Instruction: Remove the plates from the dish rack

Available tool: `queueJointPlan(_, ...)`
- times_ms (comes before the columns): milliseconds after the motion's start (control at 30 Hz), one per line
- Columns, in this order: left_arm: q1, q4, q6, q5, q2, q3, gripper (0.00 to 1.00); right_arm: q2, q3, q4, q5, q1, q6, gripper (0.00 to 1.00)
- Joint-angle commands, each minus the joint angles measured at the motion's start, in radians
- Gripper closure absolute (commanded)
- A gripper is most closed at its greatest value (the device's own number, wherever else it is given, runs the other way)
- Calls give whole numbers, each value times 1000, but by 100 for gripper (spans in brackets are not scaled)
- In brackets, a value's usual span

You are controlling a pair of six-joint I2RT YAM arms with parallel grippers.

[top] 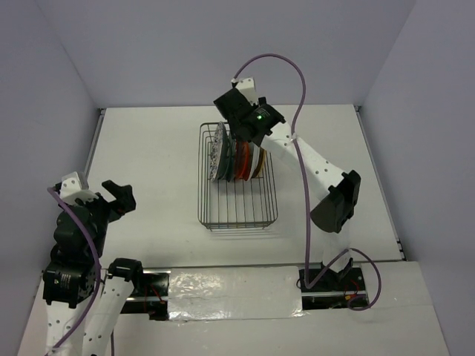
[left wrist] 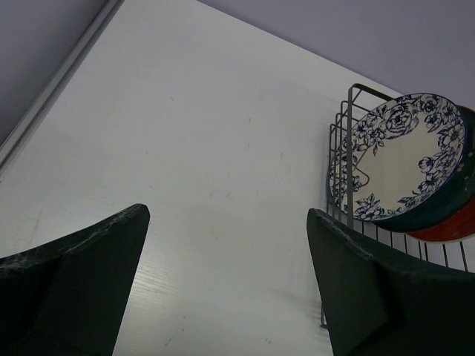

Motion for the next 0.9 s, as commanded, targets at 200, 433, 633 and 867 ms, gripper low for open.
queueJointPlan(200, -1, 65, 4, 41, 2, -1, 0, 69, 8, -26, 160, -1, -27, 36)
queueJointPlan(433, -10, 67, 7, 44, 2, -3, 0, 110, -10, -22, 143, -11, -32, 46)
queueJointPlan(633, -13, 67, 4, 43, -6, -3, 0, 104, -70, -2, 151, -11, -29, 56)
queueJointPlan(867, -21, 65, 3, 40, -24, -3, 0, 113, -95, -14, 160, -11, -13, 67)
